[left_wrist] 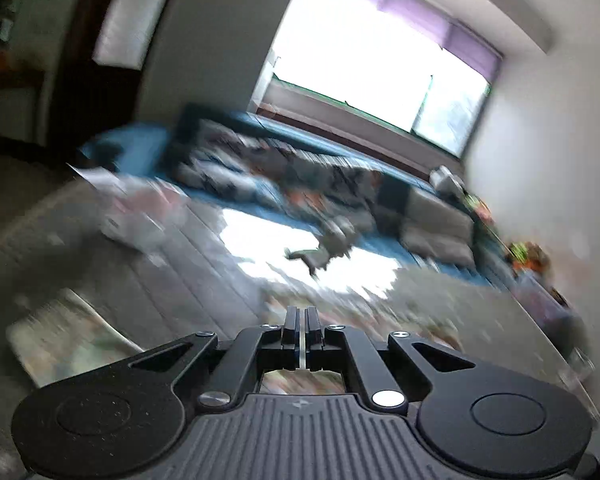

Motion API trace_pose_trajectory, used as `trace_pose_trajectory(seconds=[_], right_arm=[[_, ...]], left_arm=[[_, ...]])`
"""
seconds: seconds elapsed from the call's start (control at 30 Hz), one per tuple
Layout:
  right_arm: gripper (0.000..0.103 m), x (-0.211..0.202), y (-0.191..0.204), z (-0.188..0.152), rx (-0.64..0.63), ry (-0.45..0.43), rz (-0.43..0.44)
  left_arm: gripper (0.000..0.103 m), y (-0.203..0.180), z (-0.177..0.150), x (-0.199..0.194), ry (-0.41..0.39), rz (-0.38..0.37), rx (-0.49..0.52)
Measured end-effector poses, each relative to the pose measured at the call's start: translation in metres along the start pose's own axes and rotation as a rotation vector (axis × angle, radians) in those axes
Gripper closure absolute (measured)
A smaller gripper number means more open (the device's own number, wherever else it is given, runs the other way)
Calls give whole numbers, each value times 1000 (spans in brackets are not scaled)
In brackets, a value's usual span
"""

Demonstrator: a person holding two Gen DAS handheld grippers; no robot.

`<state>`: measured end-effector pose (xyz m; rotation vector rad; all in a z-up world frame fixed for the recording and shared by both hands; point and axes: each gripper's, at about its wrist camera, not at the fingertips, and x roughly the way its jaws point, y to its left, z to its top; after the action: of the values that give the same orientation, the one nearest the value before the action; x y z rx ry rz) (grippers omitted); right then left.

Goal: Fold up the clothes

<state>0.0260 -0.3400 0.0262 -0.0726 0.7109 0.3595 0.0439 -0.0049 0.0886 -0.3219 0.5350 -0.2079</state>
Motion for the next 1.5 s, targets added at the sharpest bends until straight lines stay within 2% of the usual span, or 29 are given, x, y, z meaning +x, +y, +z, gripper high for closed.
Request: trace_pose_trajectory(seconds=[0.07,0.23,0.4,0.57,0.77,1.0,1.03,1.2,1.5], right_arm=[[47,2,1,-1,-2,5,5],[47,5,6,-5,-13,16,21],[47,6,19,-3,-61,18,48],[47,12,33,8,-96,11,76],[47,21,50,15,-119,8,115],[47,38,70,4,-175,66,139],[47,39,73,1,-190,72,136],[47,32,74,-1,-203,55,129],[47,26,70,-2,-177,44,133]], left_arm=[[100,-10,-14,14,75,-51,15],[100,-29,-51,46,237,-108,107],[99,-46,-89,52,331,-159,244],[96,-45,-100,38,314,-174,290],[94,-37,-102,27,306,-187,259],[86,-24,-95,6,275,-193,198],[84,-21,-92,2,264,-182,191],[71,14,-71,-11,179,-30,114],[69,109,-34,-12,48,386,-57]])
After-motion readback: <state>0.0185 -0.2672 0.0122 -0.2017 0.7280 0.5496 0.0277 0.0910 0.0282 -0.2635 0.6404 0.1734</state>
